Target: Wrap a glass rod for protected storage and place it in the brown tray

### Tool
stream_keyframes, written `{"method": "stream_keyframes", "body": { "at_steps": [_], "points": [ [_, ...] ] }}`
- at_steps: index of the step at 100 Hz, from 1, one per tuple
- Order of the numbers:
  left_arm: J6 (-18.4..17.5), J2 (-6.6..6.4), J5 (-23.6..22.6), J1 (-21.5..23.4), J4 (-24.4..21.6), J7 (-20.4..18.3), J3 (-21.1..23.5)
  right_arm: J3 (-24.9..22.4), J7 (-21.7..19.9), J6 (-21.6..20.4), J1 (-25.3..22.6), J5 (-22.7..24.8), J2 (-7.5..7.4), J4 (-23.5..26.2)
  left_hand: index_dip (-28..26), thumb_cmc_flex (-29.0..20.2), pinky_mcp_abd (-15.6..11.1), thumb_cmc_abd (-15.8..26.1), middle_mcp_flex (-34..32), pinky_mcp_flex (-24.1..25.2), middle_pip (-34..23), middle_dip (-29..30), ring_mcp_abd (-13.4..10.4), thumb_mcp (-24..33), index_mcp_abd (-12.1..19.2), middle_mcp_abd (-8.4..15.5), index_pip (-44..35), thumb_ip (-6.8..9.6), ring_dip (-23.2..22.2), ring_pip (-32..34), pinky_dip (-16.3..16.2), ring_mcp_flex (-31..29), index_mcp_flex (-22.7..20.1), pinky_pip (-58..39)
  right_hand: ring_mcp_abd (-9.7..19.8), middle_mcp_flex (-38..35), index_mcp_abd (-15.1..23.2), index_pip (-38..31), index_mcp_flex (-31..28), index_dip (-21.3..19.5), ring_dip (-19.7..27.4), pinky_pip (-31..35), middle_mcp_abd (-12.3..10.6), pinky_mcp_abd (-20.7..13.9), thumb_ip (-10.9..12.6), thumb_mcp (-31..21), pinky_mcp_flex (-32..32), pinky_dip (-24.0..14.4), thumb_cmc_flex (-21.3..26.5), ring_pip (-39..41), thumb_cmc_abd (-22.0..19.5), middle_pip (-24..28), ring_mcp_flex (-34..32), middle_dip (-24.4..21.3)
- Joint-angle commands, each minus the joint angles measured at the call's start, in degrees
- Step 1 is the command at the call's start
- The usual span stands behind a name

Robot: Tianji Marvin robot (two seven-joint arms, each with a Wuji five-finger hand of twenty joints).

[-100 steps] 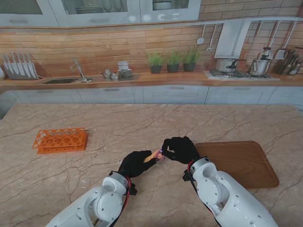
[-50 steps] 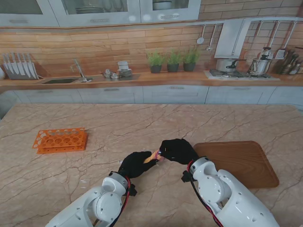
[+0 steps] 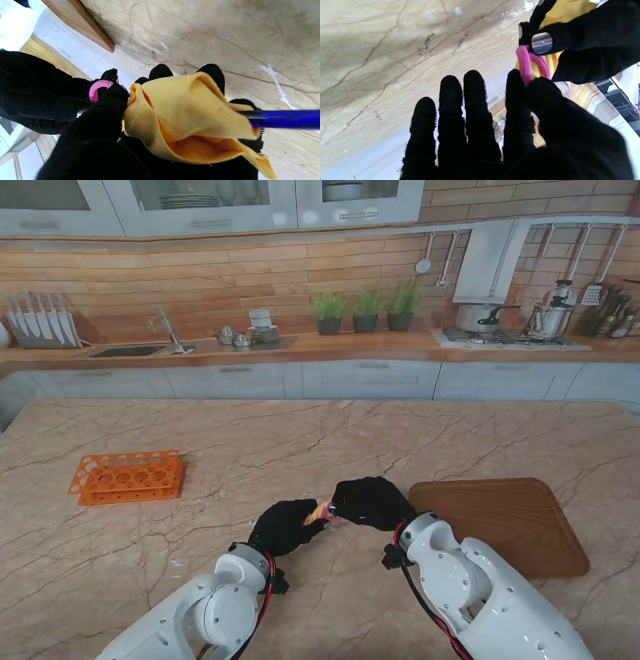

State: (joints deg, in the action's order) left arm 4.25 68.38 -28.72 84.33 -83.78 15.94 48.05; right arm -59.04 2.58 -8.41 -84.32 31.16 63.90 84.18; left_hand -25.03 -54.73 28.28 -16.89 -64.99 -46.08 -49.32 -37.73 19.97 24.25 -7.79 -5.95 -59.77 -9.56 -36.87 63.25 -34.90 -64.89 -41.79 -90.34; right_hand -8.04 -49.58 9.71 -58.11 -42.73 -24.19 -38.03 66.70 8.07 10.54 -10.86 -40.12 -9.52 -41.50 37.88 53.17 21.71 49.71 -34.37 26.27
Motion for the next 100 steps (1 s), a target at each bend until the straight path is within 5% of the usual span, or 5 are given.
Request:
{"method": "stream_keyframes", "body": {
  "at_steps": [1, 28, 43, 73, 100],
  "points": [
    [0.77, 0.47, 1.02, 0.78, -1.28, -0.62, 0.31, 0.25, -0.23, -0.55, -0.61, 0.28, 0.10, 0.78, -1.10, -0.48, 2.25, -2.50, 1.67, -0.53, 0.29, -0.03, 1.35, 6.18, 7.60, -0.29, 1.36, -1.48, 0.02, 0.29, 0.98, 0.35, 1.76, -0.15, 1.50, -1.35, 4.14, -1.31, -2.08, -0.96, -0.07, -0.77, -0.52, -0.52, -1.54, -0.40, 0.25, -0.79, 3.00, -0.74, -0.66, -0.34, -1.19, -0.14],
    [3.83, -0.15, 0.06, 0.54, -2.16, -3.04, 0.03, 0.32, 0.27, -1.23, -0.93, 1.62, -0.02, 1.10, -9.38, -0.84, -13.24, 2.73, -1.17, -15.77, -14.15, -13.10, -11.03, -1.25, 14.07, 1.12, -0.48, -1.67, -14.36, 28.12, 1.26, -7.70, 6.89, -29.10, 1.27, -1.36, 4.10, -1.09, -2.12, -0.97, -0.09, -1.03, -0.50, -0.51, -1.26, -0.82, 0.18, -0.85, 2.60, -0.97, -0.44, -0.55, -1.04, -0.12],
    [3.24, -0.01, -0.58, 0.22, -1.19, -2.14, -0.24, 0.27, 0.60, -1.54, -1.09, 2.12, -0.04, 1.15, -5.87, -0.78, -18.47, 4.40, -7.93, -16.96, -21.35, -17.75, -17.66, -5.72, 8.02, 6.76, -1.67, -0.58, -13.20, 36.43, -10.55, -8.00, 5.11, -29.63, 1.33, -1.25, 4.11, -1.04, -2.06, -0.98, -0.11, -1.13, -0.50, -0.44, -1.17, -0.93, 0.23, -0.89, 2.44, -1.06, -0.47, -0.68, -0.96, -0.13],
    [0.49, 0.27, -2.32, -0.61, 1.05, 0.46, -1.07, -0.22, 1.26, -2.21, -1.66, 3.81, -0.20, 1.77, -10.91, 27.60, -18.59, -6.96, -12.09, -17.06, -28.81, -23.00, -20.14, 10.30, 2.33, 15.05, -3.07, 3.13, -10.58, 39.69, -12.98, -8.00, -3.98, -29.63, 1.35, -1.09, 4.06, -1.03, -1.90, -0.97, -0.22, -1.22, -0.41, -0.42, -1.13, -1.05, 0.20, -1.00, 2.39, -1.17, -0.53, -0.80, -0.95, -0.11],
    [-2.30, 0.16, -2.65, -0.87, 1.90, 0.78, -1.17, -0.93, 3.19, -2.73, -2.11, 6.58, -0.25, 1.94, -9.13, 23.54, -18.20, 3.39, -12.02, -17.03, -31.14, -22.37, -20.08, -3.77, 1.74, 15.09, 0.71, 5.86, -10.12, 40.63, -13.34, -7.99, -4.38, -29.63, 1.37, -0.95, 4.06, -1.07, -1.70, -0.94, -0.34, -1.27, -0.32, -0.42, -1.17, -1.08, 0.20, -1.09, 2.40, -1.11, -0.49, -0.73, -1.09, -0.05]
  ]
}}
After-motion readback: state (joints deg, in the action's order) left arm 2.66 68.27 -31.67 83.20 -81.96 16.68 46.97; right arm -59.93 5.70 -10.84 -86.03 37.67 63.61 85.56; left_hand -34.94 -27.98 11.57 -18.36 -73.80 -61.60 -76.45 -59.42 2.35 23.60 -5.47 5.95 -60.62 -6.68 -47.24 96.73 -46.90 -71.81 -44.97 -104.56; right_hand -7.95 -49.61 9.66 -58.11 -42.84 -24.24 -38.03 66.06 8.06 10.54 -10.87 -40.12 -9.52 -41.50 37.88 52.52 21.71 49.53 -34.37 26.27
